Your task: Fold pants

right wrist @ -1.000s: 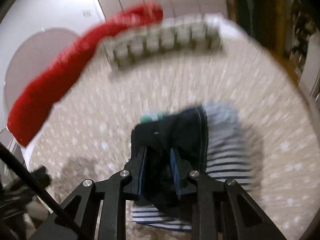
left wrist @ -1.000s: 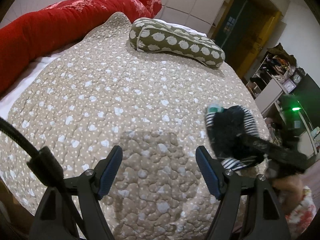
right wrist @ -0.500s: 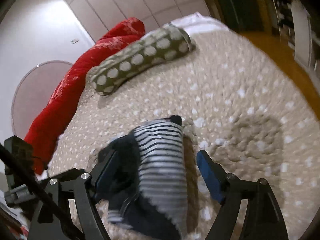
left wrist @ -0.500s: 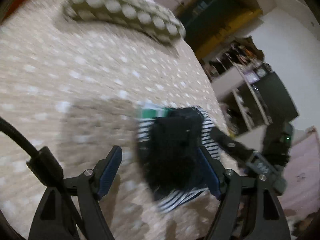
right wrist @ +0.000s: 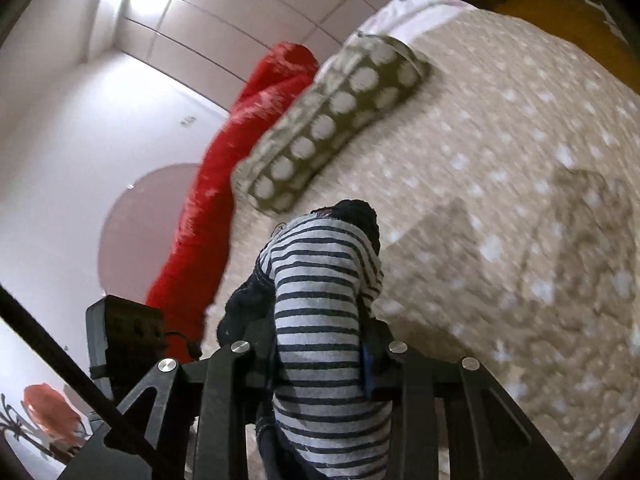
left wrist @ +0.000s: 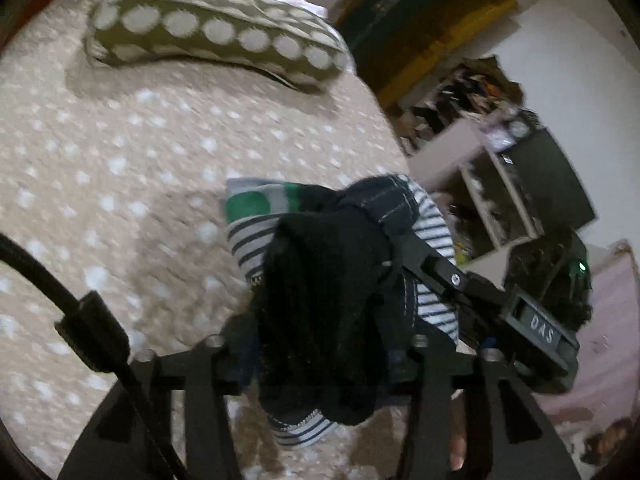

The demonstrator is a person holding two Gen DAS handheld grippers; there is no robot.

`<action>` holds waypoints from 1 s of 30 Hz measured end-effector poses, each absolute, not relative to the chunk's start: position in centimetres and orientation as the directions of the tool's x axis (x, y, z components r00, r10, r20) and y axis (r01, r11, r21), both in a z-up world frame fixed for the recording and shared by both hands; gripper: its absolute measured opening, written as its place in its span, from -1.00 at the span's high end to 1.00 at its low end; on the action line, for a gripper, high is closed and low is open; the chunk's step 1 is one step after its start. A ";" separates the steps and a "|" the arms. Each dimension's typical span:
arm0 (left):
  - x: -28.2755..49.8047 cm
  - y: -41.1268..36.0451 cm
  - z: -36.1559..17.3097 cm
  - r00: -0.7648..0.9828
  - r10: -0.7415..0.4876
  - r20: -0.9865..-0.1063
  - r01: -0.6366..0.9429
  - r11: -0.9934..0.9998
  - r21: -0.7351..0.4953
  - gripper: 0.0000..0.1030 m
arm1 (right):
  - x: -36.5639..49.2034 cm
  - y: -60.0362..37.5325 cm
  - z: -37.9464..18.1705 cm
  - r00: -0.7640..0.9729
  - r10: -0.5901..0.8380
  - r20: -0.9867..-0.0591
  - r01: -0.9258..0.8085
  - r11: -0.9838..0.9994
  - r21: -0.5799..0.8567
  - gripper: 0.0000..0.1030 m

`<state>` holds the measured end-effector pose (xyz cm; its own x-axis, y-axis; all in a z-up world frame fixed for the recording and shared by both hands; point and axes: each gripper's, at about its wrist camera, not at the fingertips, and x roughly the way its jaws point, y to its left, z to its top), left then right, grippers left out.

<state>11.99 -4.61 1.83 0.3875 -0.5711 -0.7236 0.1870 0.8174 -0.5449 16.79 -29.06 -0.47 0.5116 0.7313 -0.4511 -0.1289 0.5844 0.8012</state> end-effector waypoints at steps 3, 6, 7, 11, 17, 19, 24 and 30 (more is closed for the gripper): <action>12.5 -4.8 1.0 0.420 -0.460 -0.782 0.159 0.886 -0.435 -0.21 | 17.9 -28.1 -1.3 0.515 0.682 -0.519 -0.107 0.652 0.751 0.18; 12.0 -3.9 -0.1 0.416 -0.448 -0.792 0.124 0.890 -0.438 -0.21 | 18.0 -27.8 -3.3 0.513 0.540 -0.667 -0.042 0.792 0.609 0.07; 11.6 -3.5 -0.1 0.423 -0.451 -0.786 0.119 0.887 -0.445 -0.21 | 17.3 -28.4 -3.5 0.525 0.535 -0.662 -0.037 0.792 0.610 0.05; 9.2 -2.2 1.6 0.506 -0.406 -0.761 0.137 0.909 -0.393 -0.21 | 13.8 -30.7 -1.5 0.604 0.491 -0.628 -0.035 0.804 0.594 -0.09; 5.3 -1.8 3.9 0.634 -0.306 -0.710 0.170 0.951 -0.258 -0.29 | 8.7 -32.1 1.0 0.664 0.412 -0.624 -0.043 0.854 0.518 -0.20; 4.3 -1.5 4.2 0.659 -0.283 -0.697 0.162 0.958 -0.236 -0.32 | 7.5 -32.3 1.2 0.669 0.404 -0.623 -0.042 0.858 0.511 -0.20; 2.3 -1.1 4.7 0.698 -0.248 -0.671 0.152 0.968 -0.200 -0.33 | 5.7 -32.0 1.2 0.668 0.402 -0.626 -0.046 0.862 0.505 -0.28; 0.1 -0.2 5.8 0.763 -0.174 -0.623 0.117 0.984 -0.131 -0.51 | 4.6 -30.2 1.3 0.663 0.410 -0.626 -0.083 0.871 0.484 -0.28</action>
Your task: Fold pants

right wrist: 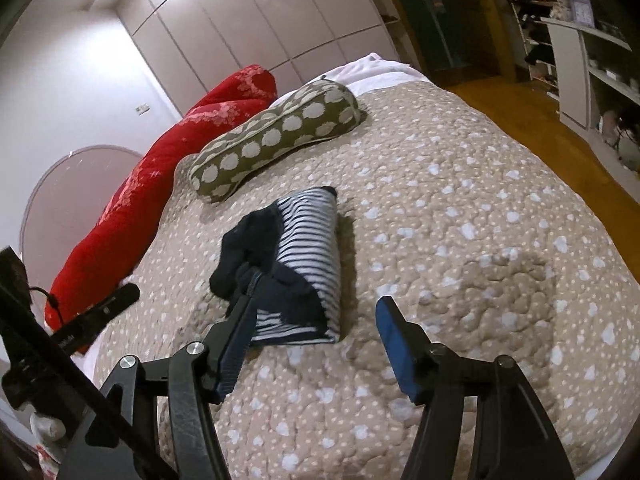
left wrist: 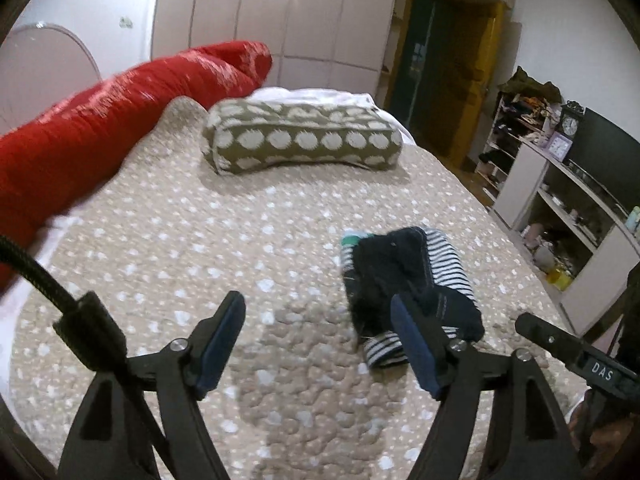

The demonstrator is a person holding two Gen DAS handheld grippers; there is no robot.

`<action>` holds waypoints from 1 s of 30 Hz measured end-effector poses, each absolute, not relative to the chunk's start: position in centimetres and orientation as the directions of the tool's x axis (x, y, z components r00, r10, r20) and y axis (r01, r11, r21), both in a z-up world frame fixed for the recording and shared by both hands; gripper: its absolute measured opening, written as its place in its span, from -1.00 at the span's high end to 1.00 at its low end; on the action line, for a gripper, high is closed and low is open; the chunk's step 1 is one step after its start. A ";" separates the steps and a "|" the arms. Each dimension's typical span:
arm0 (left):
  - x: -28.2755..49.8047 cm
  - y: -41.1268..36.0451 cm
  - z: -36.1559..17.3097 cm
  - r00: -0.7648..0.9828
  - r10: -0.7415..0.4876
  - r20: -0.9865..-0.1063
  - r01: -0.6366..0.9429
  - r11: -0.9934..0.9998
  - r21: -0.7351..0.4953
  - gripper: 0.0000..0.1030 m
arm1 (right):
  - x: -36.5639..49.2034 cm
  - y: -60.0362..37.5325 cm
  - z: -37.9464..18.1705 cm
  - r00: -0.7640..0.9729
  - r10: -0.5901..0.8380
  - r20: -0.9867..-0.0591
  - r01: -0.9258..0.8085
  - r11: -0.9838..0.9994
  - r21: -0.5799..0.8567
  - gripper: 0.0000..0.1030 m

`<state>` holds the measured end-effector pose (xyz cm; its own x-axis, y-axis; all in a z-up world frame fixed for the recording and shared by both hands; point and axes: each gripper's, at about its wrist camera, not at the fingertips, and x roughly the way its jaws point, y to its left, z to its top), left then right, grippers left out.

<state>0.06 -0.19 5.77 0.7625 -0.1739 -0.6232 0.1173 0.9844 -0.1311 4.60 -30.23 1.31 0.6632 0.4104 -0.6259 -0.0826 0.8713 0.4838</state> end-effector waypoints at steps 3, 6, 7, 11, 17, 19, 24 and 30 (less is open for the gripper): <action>-0.8 0.5 6.3 0.791 -0.139 -0.595 0.092 0.990 -0.108 -0.59 | 4.1 -29.3 1.3 0.658 0.418 -0.626 -0.098 0.872 0.479 -0.31; -1.4 0.8 7.0 0.812 -0.086 -0.578 0.053 0.996 -0.075 -0.65 | 4.0 -28.8 0.9 0.648 0.431 -0.628 -0.102 0.866 0.490 -0.33; -1.6 0.9 7.2 0.816 -0.076 -0.572 0.042 0.997 -0.072 -0.67 | 4.1 -28.6 0.7 0.643 0.435 -0.630 -0.101 0.864 0.494 -0.33; -2.5 1.7 8.1 0.833 -0.036 -0.552 -0.013 0.996 -0.085 -0.79 | 4.1 -28.0 0.3 0.624 0.473 -0.622 -0.112 0.842 0.528 -0.33; -2.6 2.0 7.3 0.800 0.123 -0.587 -0.122 0.992 0.040 -0.81 | 3.9 -26.3 0.2 0.608 0.499 -0.617 -0.155 0.837 0.524 -0.36; -2.7 2.3 7.1 0.793 0.132 -0.595 -0.132 0.990 0.045 -0.81 | 3.9 -25.6 0.3 0.606 0.500 -0.619 -0.171 0.841 0.513 -0.37; -2.5 3.4 6.1 0.758 0.070 -0.649 -0.109 0.994 -0.021 -0.81 | 4.6 -23.3 0.8 0.603 0.484 -0.635 -0.239 0.868 0.435 -0.37; -2.2 4.8 4.8 0.712 0.081 -0.698 -0.138 0.990 -0.026 -0.81 | 7.6 -17.8 1.8 0.618 0.429 -0.659 -0.377 0.897 0.231 -0.44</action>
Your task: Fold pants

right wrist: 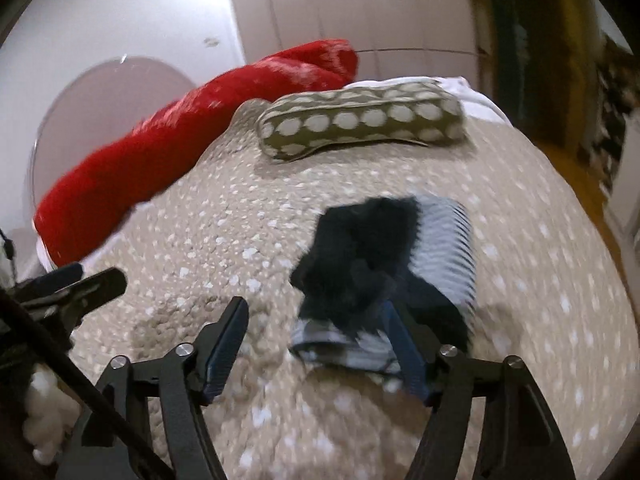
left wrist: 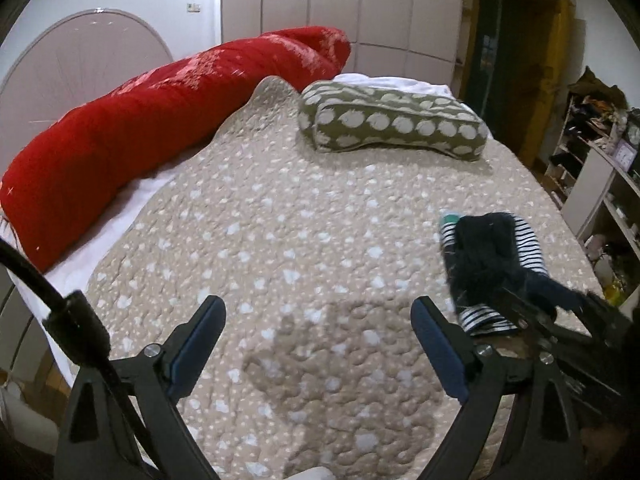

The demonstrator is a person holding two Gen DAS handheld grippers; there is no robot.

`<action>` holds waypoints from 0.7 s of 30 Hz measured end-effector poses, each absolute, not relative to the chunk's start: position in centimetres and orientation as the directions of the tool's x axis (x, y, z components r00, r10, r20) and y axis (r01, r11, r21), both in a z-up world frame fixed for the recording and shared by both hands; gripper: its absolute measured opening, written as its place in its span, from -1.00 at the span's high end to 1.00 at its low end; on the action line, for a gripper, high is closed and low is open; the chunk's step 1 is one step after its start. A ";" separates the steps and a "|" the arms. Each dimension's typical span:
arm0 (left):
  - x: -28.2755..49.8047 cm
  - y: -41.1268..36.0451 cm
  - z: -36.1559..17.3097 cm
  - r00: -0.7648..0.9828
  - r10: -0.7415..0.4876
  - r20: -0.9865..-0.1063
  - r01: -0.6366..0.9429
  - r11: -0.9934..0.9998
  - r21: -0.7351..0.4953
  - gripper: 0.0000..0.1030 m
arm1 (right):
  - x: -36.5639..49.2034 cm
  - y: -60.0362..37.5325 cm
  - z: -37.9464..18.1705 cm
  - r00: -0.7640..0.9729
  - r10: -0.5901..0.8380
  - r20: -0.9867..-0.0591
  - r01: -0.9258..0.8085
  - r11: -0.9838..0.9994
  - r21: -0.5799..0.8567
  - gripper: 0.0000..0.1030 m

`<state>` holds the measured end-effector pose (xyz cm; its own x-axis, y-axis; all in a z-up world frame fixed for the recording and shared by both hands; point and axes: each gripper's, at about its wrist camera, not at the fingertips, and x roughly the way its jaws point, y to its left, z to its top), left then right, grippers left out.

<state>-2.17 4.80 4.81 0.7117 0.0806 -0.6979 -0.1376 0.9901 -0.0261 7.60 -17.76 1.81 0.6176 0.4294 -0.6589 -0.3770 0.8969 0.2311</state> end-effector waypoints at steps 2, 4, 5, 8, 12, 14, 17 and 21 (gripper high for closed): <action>-2.2 5.4 4.6 0.705 0.092 -0.703 -0.150 0.989 -0.022 -0.81 | 8.8 -16.1 1.2 0.611 0.409 -0.677 -0.398 0.899 0.184 -0.45; -2.2 5.8 4.3 0.698 0.100 -0.709 -0.160 0.987 -0.019 -0.81 | 9.7 -14.7 0.5 0.603 0.380 -0.702 -0.411 0.902 0.135 -0.44; -2.2 5.9 4.2 0.694 0.104 -0.712 -0.164 0.986 -0.016 -0.81 | 10.0 -14.0 0.2 0.606 0.358 -0.711 -0.414 0.904 0.103 -0.44; -2.0 6.0 3.8 0.684 0.098 -0.723 -0.163 0.986 -0.020 -0.81 | 10.7 -13.3 -0.1 0.612 0.324 -0.722 -0.405 0.912 0.065 -0.44; -1.8 5.3 3.7 0.686 0.065 -0.725 -0.129 0.991 -0.034 -0.81 | 10.1 -14.6 0.6 0.612 0.346 -0.711 -0.375 0.919 0.124 -0.49; -1.7 4.7 3.6 0.689 0.027 -0.724 -0.094 0.994 -0.052 -0.81 | 9.3 -15.8 0.8 0.621 0.330 -0.711 -0.344 0.930 0.132 -0.50; -1.7 3.6 3.4 0.683 -0.045 -0.729 -0.039 0.994 -0.098 -0.81 | 7.8 -18.2 0.8 0.633 0.286 -0.719 -0.280 0.951 0.132 -0.52; -2.0 1.9 3.3 0.668 -0.111 -0.736 0.011 0.990 -0.139 -0.81 | 5.8 -20.6 0.6 0.644 0.246 -0.725 -0.210 0.967 0.142 -0.55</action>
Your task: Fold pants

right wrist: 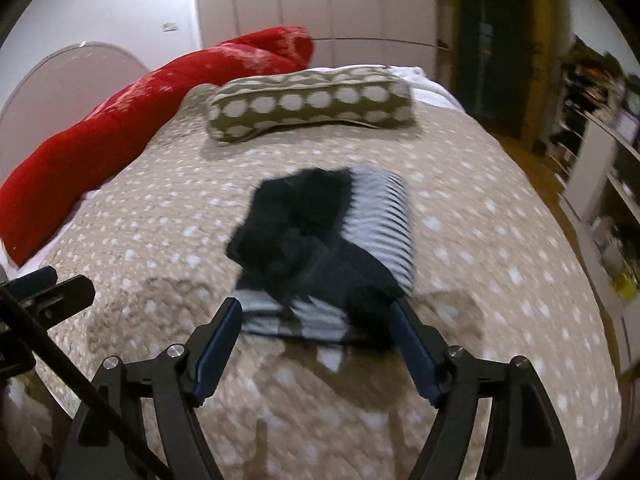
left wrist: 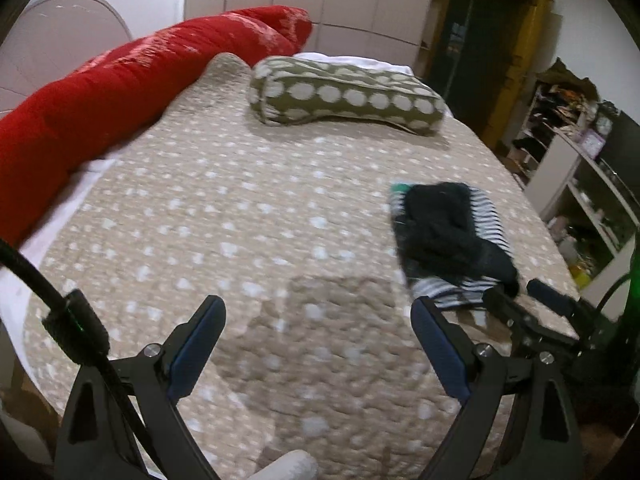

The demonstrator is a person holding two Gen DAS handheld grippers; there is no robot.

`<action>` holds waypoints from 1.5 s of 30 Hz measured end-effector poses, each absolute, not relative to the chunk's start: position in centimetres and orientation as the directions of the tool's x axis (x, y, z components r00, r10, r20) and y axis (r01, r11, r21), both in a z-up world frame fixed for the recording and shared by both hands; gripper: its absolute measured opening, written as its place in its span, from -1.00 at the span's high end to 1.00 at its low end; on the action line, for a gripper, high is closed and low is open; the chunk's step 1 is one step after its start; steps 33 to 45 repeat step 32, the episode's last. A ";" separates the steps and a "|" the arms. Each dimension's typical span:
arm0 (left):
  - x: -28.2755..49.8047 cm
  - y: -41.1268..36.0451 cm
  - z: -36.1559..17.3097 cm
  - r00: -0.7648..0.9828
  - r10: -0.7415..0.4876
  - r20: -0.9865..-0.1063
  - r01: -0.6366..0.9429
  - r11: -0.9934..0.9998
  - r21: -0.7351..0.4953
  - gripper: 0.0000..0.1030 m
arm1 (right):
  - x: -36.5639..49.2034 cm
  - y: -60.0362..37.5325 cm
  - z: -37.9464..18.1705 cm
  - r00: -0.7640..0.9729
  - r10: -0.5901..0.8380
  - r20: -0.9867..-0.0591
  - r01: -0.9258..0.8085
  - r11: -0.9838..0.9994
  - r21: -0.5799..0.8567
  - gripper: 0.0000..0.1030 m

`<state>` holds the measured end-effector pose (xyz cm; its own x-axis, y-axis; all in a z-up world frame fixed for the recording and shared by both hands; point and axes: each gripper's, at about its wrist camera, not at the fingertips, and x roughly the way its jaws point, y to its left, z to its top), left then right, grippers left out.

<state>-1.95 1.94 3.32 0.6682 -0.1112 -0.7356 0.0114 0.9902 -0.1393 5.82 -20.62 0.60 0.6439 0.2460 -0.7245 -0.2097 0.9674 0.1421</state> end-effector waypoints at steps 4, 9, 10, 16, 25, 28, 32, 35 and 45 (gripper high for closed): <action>-2.6 0.7 3.6 0.672 -0.142 -0.727 0.039 0.987 -0.156 -0.81 | 4.5 -22.0 0.4 0.643 0.241 -0.727 -0.169 0.970 0.173 -0.57; -3.1 -0.4 3.6 0.664 -0.138 -0.735 0.050 0.989 -0.139 -0.81 | 4.0 -22.4 0.2 0.640 0.240 -0.730 -0.158 0.971 0.181 -0.57; -3.1 -0.5 3.5 0.659 -0.136 -0.739 0.051 0.989 -0.136 -0.81 | 4.0 -22.5 0.3 0.639 0.243 -0.730 -0.156 0.970 0.186 -0.57; -2.9 -0.8 2.9 0.642 -0.137 -0.754 0.055 0.990 -0.133 -0.81 | 3.8 -22.5 0.2 0.636 0.246 -0.732 -0.158 0.969 0.188 -0.59; -2.5 -0.7 2.2 0.626 -0.128 -0.769 0.044 0.991 -0.130 -0.81 | 3.8 -21.8 -0.1 0.624 0.249 -0.740 -0.169 0.968 0.183 -0.60; -2.2 -0.6 1.7 0.613 -0.112 -0.782 0.029 0.992 -0.119 -0.81 | 3.8 -21.6 -0.3 0.620 0.251 -0.744 -0.174 0.968 0.182 -0.60; -2.1 -0.6 1.4 0.605 -0.100 -0.790 0.022 0.994 -0.109 -0.81 | 3.9 -21.5 -0.5 0.614 0.256 -0.747 -0.177 0.967 0.186 -0.61; -2.1 -0.6 1.4 0.605 -0.100 -0.790 0.022 0.994 -0.109 -0.81 | 3.9 -21.5 -0.5 0.614 0.256 -0.747 -0.177 0.967 0.186 -0.61; -2.1 -0.6 1.4 0.605 -0.100 -0.790 0.022 0.994 -0.109 -0.81 | 3.9 -21.5 -0.5 0.614 0.256 -0.747 -0.177 0.967 0.186 -0.61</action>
